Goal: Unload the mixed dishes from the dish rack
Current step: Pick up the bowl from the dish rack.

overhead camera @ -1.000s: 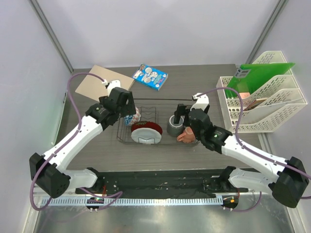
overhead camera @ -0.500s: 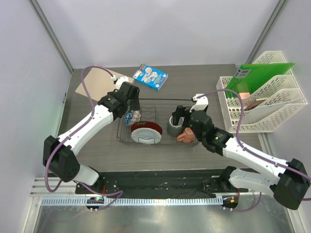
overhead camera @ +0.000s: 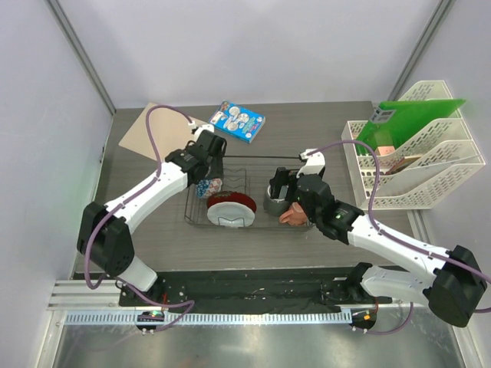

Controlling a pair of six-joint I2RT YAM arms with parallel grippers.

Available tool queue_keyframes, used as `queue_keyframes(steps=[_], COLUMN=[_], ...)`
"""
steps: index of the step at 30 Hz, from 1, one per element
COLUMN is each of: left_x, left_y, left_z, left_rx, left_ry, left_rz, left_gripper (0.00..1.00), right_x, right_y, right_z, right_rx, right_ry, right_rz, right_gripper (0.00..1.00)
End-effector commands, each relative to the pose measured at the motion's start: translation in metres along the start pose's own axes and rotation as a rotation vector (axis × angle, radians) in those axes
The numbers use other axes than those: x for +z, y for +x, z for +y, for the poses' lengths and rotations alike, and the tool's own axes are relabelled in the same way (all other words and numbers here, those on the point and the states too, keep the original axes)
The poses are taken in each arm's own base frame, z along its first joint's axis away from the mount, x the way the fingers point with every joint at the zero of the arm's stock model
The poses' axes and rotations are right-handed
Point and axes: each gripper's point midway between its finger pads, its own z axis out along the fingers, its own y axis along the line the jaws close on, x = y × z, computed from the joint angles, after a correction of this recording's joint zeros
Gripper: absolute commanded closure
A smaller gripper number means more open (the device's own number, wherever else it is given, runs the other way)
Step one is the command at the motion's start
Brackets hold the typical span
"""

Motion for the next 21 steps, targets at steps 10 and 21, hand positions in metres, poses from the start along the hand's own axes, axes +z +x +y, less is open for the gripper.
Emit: queue_keyframes(steps=[10,21], left_x=[0.03,0.026], left_y=[0.007,0.009], left_z=[-0.031,-0.032], left_rx=[0.045,0.047], left_ry=[0.09,0.121], left_rz=[0.038,0.026], left_gripper=[0.43,0.96], right_x=[0.005,0.007], right_y=[-0.004,0.005], right_z=[0.006,0.002], right_rx=[0.03,0.031], right_ry=[-0.015,0.002], right_rz=[-0.022,-0.006], right_gripper=[0.0,0.0])
